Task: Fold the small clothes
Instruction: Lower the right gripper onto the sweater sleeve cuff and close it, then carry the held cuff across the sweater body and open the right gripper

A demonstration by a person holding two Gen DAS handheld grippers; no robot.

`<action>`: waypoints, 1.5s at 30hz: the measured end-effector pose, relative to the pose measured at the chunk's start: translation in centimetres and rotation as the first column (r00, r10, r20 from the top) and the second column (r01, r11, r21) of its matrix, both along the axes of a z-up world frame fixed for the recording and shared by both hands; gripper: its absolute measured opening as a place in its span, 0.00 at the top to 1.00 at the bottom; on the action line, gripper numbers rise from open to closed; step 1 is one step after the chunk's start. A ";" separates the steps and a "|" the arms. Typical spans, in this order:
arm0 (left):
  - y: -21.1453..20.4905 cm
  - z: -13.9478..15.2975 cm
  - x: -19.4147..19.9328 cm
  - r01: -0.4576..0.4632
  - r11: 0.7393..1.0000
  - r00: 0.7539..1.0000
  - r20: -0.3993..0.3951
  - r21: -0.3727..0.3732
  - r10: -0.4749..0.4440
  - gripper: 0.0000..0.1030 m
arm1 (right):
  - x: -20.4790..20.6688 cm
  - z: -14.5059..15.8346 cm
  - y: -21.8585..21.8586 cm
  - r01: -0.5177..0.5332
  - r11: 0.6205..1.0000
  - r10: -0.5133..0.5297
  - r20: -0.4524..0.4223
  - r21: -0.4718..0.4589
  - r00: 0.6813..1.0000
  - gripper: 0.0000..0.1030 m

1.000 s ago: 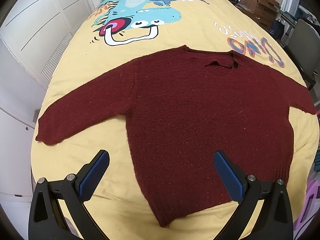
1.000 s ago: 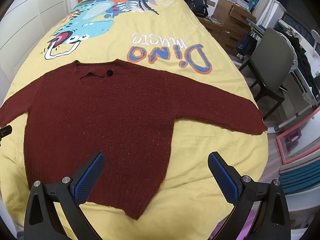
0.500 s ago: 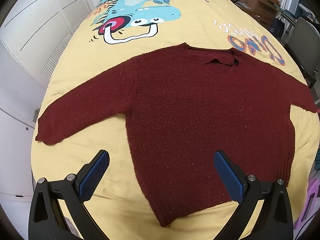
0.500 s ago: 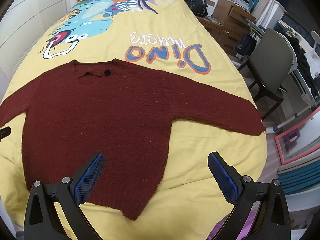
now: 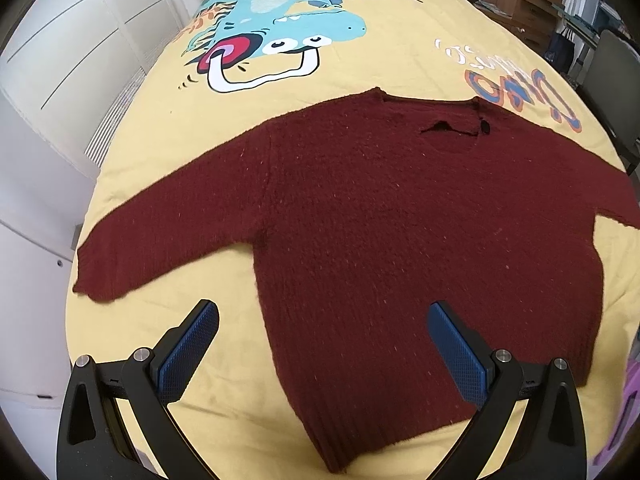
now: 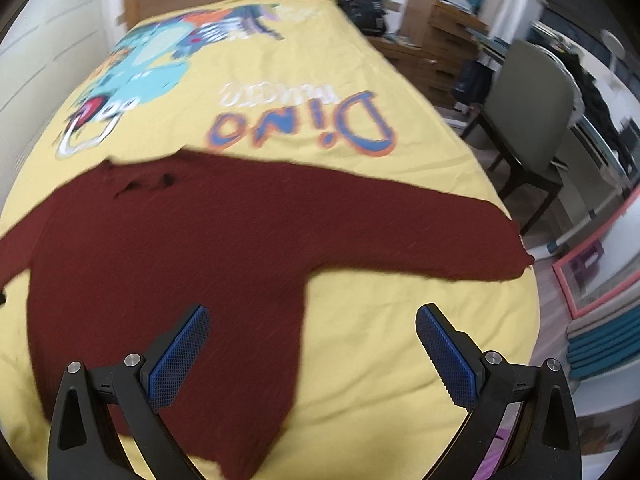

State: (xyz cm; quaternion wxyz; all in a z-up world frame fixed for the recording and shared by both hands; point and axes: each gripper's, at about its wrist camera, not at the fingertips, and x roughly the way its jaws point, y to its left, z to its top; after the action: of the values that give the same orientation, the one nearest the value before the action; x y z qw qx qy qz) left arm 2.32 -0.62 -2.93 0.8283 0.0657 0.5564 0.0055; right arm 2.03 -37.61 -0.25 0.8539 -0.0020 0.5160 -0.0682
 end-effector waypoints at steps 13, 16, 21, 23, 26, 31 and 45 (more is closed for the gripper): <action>-1.8 -5.1 6.6 0.048 0.999 0.998 -0.037 0.023 -0.047 0.01 | 6.6 -8.9 -16.6 0.336 0.939 -0.330 -0.077 0.078 0.941 0.01; -2.3 -6.8 7.6 0.071 0.997 0.995 -0.069 -0.021 -0.072 0.01 | 7.3 -11.5 -19.4 0.395 0.917 -0.386 -0.124 0.060 0.914 0.01; -2.4 -8.6 8.6 0.073 0.996 0.992 -0.097 -0.041 -0.077 0.01 | 7.4 -14.9 -23.8 0.507 0.857 -0.489 -0.169 0.090 0.856 0.01; -2.1 -9.1 8.7 0.070 0.997 0.992 -0.102 -0.045 -0.074 0.01 | 7.2 -16.0 -25.6 0.556 0.824 -0.532 -0.185 0.111 0.826 0.01; -1.7 -9.5 8.8 0.057 0.997 0.992 -0.106 -0.060 -0.063 0.01 | 7.1 -17.0 -28.1 0.608 0.774 -0.576 -0.203 0.175 0.792 0.01; -0.4 -10.0 9.2 0.021 0.999 0.992 -0.121 -0.045 -0.026 0.01 | 7.4 -17.5 -30.9 0.648 0.728 -0.620 -0.190 0.224 0.762 0.01; 2.2 -10.7 9.3 -0.021 0.999 0.990 -0.137 -0.026 0.017 0.01 | 9.6 -10.5 -27.4 0.473 0.843 -0.488 -0.007 0.256 0.873 0.87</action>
State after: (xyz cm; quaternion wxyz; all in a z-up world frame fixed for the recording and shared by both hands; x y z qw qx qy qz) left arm 11.58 1.57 -13.64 0.7891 0.0495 0.6123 0.0013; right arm 11.60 -65.04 -10.80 0.8175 0.2367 0.4793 -0.2142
